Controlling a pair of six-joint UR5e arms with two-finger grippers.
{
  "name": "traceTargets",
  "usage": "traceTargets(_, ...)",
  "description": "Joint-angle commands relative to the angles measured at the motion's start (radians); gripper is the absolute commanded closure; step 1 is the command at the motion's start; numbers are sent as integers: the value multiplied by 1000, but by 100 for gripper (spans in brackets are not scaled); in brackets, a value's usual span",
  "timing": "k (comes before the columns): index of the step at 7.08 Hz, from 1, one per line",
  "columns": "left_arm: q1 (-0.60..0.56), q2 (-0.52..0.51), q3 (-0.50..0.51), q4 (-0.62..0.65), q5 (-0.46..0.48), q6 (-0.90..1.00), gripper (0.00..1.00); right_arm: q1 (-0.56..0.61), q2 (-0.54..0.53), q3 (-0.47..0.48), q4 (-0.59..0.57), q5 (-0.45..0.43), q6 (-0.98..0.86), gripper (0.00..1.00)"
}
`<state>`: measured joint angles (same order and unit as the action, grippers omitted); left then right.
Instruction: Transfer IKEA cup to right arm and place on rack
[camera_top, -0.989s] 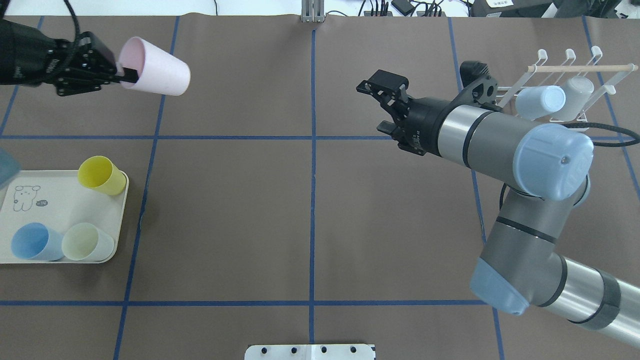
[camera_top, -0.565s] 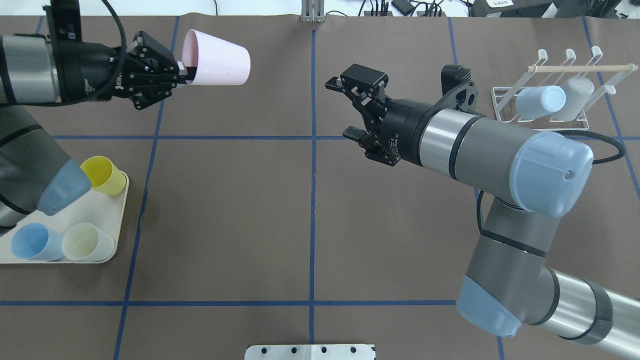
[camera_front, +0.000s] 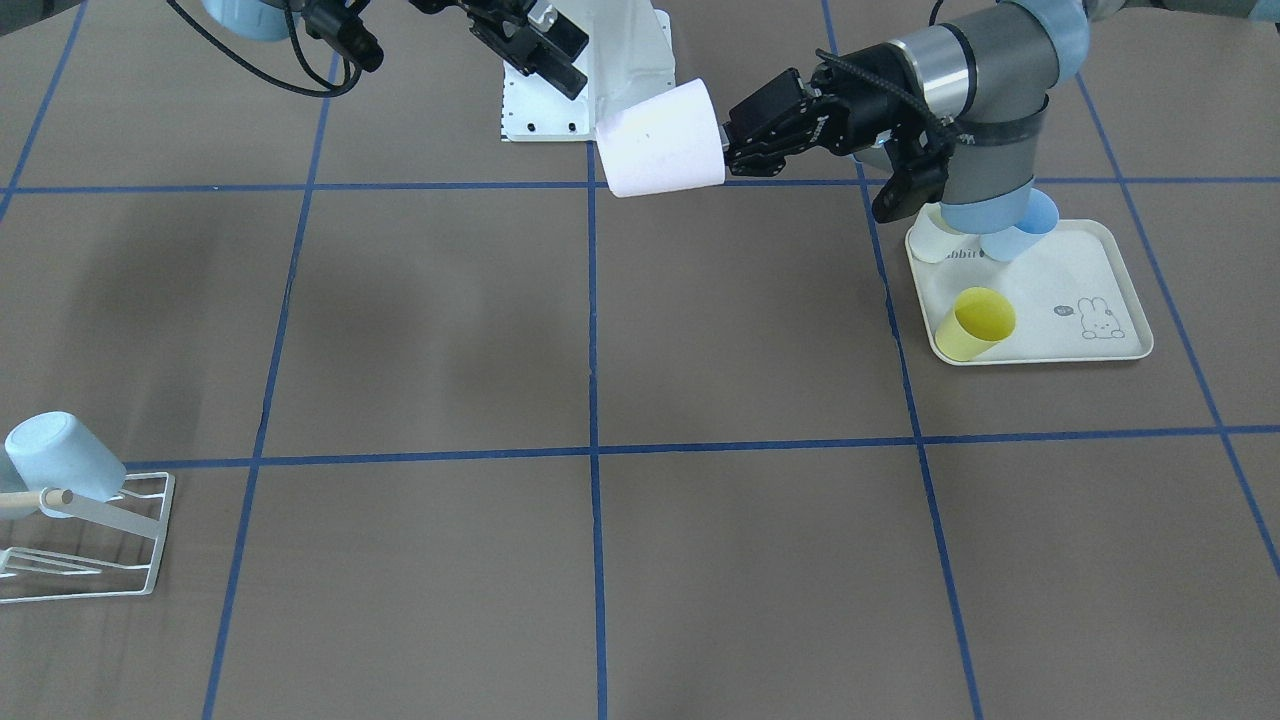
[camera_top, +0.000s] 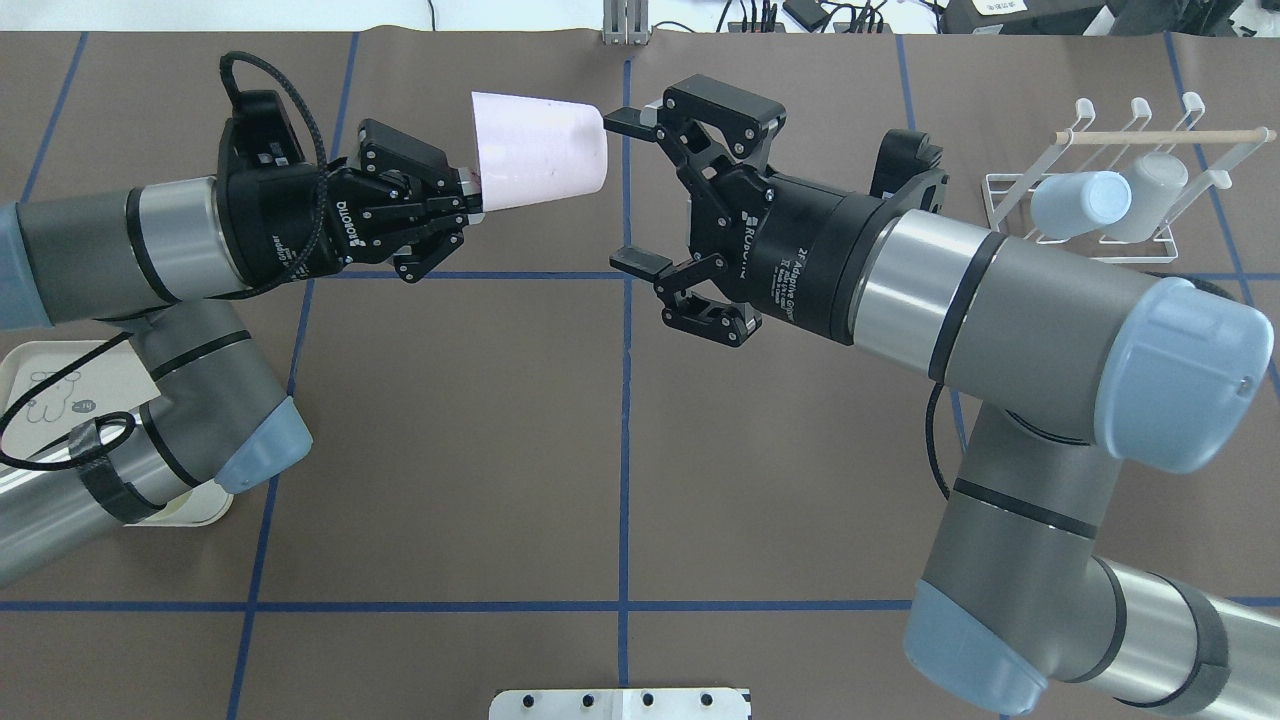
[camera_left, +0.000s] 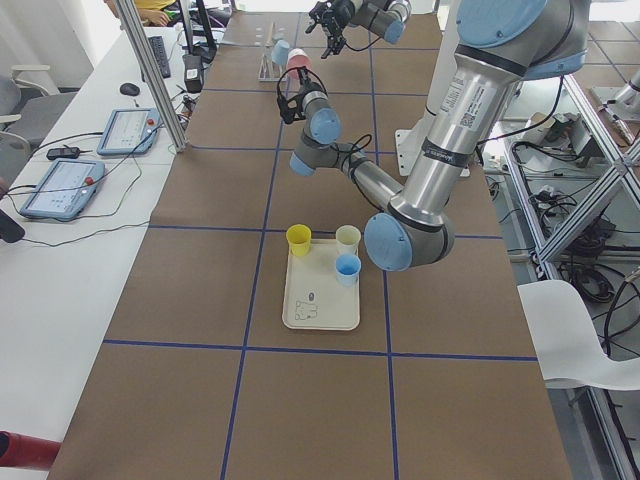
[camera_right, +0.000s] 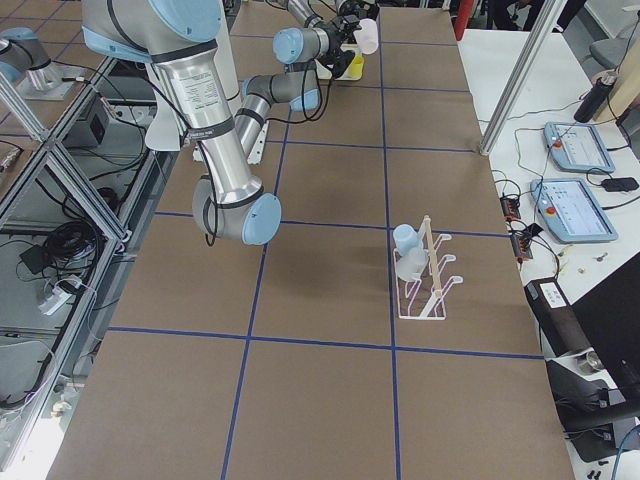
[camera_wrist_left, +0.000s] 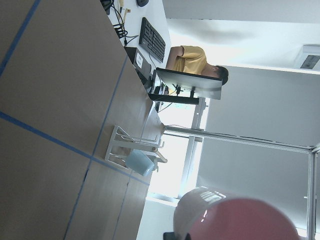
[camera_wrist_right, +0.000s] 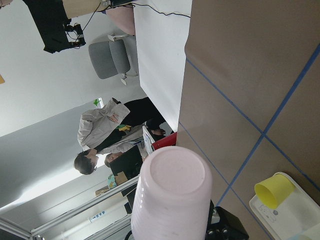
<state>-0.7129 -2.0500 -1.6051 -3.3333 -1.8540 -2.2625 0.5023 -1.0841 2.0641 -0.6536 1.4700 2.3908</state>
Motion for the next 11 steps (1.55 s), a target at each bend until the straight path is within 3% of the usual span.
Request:
traceTargets(1,10,-27,16,-37,-5,-25,100,1,3,-7,8,-5,49,0)
traceTargets(10,49,-52,-13,-38,-10,-23,100,5,23,-35,8,-22,93,0)
traceTargets(11,49,-52,-16,-38,-8,-23,100,5,23,-35,8,-20,94,6)
